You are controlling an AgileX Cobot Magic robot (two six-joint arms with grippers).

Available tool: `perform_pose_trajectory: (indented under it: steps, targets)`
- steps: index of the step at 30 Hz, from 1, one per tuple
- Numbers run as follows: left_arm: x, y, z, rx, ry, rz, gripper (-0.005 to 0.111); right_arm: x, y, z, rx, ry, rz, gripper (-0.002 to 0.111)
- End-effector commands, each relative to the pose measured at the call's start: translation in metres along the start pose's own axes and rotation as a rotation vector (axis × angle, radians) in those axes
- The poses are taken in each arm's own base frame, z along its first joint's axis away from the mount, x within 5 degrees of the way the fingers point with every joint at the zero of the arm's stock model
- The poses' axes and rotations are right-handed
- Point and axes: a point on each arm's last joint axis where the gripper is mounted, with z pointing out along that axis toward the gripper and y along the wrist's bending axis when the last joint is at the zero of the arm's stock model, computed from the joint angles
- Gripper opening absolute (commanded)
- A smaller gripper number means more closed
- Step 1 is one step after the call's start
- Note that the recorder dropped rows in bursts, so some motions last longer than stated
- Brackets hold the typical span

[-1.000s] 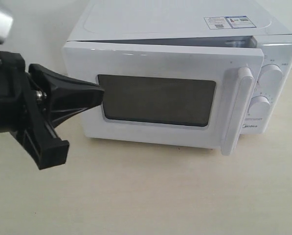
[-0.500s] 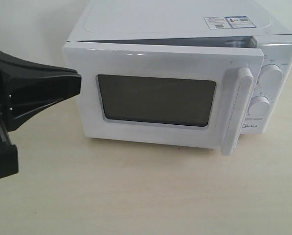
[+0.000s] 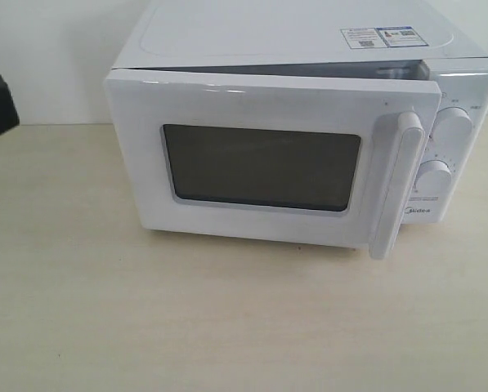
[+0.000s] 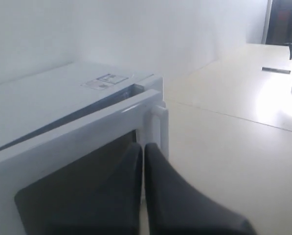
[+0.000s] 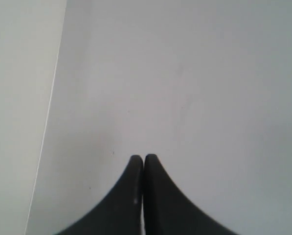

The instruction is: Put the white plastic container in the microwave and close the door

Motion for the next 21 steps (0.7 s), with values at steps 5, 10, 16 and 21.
perform_pose_trajectory:
  steps: [5,10,16,21]
  targets:
    - [-0.004,0.002,-0.008,-0.037,-0.054,-0.017,0.004,0.009,-0.016,0.05,-0.03,0.381,0.177,0.0]
    - [-0.003,0.002,-0.008,-0.037,-0.05,-0.017,0.004,0.05,-0.032,0.073,-0.023,0.651,0.417,0.0]
    - [-0.003,0.002,-0.008,-0.037,-0.05,-0.017,0.004,0.106,-0.045,0.088,-0.08,0.863,0.585,0.0]
    - [-0.003,0.002,-0.008,-0.037,-0.05,-0.017,0.004,0.117,-0.05,0.094,-0.064,0.858,0.685,0.0]
